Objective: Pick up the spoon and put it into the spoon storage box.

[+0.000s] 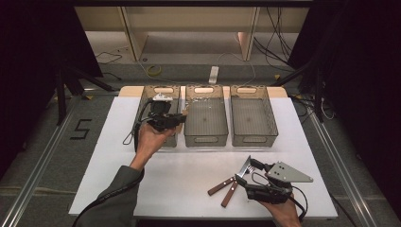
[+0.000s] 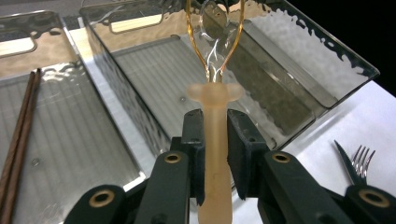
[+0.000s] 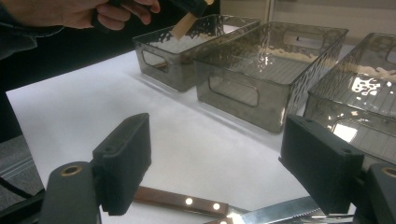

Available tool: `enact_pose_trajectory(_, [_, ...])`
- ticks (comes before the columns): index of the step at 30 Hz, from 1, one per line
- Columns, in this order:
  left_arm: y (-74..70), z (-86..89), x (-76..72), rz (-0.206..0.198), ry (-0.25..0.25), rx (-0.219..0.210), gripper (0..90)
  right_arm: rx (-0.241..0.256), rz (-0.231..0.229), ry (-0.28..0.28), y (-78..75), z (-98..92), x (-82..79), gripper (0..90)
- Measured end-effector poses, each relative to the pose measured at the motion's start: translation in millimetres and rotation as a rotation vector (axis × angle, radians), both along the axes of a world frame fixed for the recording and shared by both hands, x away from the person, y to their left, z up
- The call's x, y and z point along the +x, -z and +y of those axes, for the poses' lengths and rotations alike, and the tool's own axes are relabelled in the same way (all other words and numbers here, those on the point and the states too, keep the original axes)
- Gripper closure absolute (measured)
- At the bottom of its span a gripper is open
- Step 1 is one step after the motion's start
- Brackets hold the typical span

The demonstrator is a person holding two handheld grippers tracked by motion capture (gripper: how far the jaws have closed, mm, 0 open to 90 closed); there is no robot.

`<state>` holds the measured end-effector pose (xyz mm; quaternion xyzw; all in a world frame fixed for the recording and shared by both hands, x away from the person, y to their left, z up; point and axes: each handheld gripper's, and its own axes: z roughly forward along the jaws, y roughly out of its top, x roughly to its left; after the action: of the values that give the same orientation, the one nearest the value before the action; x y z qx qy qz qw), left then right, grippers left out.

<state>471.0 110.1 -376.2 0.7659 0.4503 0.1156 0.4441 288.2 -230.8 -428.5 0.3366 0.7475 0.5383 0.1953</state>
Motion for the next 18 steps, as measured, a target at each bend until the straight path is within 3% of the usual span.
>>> enact_pose_trajectory(6, [-0.5, -12.8, 8.7, -0.013, 0.005, 0.012, 77.2, -0.002, -0.001, 0.000, -0.2, -0.2, -0.4, 24.9])
enact_pose_trajectory(10, [-0.9, -20.2, 16.4, -0.005, 0.008, -0.033, 77.1, -0.003, -0.004, -0.003, -0.2, 0.1, -0.3, 24.9])
enact_pose_trajectory(18, [4.4, -33.0, 26.1, 0.001, 0.008, -0.028, 77.0, 0.000, -0.003, -0.003, -0.3, -0.5, -0.4, 24.9])
